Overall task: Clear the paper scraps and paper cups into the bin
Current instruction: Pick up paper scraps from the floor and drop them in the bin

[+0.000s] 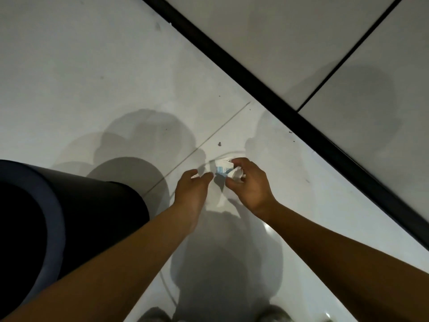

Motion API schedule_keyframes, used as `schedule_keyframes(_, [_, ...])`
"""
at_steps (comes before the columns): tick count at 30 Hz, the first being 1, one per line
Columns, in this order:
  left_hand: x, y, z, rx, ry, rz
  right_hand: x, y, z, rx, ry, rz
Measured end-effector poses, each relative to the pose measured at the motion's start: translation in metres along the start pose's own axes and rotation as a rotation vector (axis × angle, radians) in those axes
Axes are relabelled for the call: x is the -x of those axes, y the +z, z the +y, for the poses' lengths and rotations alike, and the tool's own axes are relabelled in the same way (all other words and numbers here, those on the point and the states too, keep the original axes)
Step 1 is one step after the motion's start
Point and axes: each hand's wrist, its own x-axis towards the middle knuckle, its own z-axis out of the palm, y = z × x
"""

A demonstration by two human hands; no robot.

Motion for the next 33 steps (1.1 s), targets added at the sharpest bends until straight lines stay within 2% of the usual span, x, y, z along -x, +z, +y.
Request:
schedule_keyframes(4, [0.003, 0.007, 0.011, 0.022, 0.043, -0.135, 0.024, -0.016, -0.019, -0.126, -0.113, -0.011])
schedule_keyframes(7, [0.006, 0.014, 0.017, -0.008, 0.156, -0.233, 0.033, -0.021, -0.026, -0.154, -0.138, 0.006])
schedule_keyframes(11, [0.010, 0.021, 0.023, -0.149, 0.280, -0.238, 0.037, -0.021, -0.024, -0.174, -0.104, 0.032])
schedule_keyframes(15, [0.008, 0.026, 0.032, -0.251, 0.312, -0.217, 0.040, -0.025, -0.017, -0.123, -0.113, 0.086])
schedule_keyframes(22, [0.010, 0.049, 0.056, -0.363, 0.336, -0.218, 0.058, -0.060, -0.005, -0.102, 0.092, 0.133])
schedule_keyframes(30, [0.032, 0.119, 0.063, -0.690, 0.441, -0.408, 0.103, -0.109, 0.029, -0.066, 0.379, 0.244])
schedule_keyframes(33, [0.047, 0.146, 0.046, -0.721, 0.416, -0.489, 0.130, -0.124, 0.049, -0.075, 0.476, 0.301])
